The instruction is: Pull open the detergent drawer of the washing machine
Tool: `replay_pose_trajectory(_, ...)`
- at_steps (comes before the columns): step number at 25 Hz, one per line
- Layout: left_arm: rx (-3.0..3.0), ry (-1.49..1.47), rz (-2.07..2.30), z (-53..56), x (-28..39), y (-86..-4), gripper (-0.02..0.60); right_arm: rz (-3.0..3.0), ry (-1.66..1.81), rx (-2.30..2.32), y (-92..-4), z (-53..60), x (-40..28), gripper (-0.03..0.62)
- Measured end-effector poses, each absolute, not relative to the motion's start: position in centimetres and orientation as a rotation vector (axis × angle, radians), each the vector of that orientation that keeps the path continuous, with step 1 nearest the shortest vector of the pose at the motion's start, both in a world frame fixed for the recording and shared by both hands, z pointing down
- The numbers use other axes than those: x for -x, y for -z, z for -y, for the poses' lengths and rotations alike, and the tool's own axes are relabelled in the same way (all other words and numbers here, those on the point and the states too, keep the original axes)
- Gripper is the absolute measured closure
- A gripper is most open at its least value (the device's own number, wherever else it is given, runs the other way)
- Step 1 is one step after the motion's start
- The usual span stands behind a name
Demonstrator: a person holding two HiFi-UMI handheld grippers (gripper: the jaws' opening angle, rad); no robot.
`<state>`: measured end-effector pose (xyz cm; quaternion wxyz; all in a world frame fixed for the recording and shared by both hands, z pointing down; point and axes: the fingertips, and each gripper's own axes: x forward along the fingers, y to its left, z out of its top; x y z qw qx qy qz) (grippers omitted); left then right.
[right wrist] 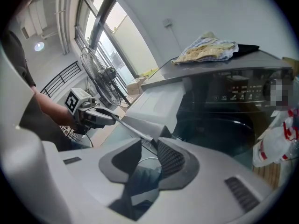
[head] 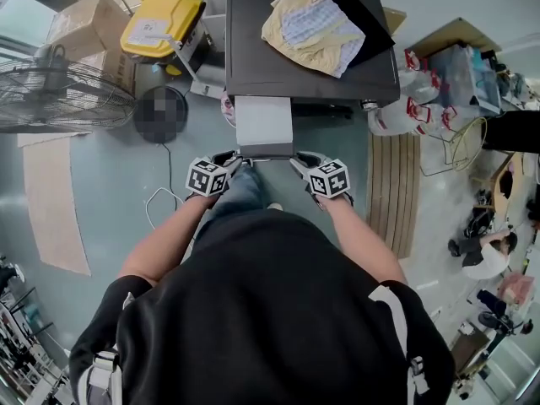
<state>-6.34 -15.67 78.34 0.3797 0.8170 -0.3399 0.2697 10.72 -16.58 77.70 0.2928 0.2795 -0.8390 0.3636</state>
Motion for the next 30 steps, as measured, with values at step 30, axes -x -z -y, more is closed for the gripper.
replay_pose_trajectory(30, -2.077, -0.752, 0.795, 12.7, 5.8, -79.9, 0.446, 2.192, -0.981, -0.693, -79.6, 13.6, -11.1, 0.471)
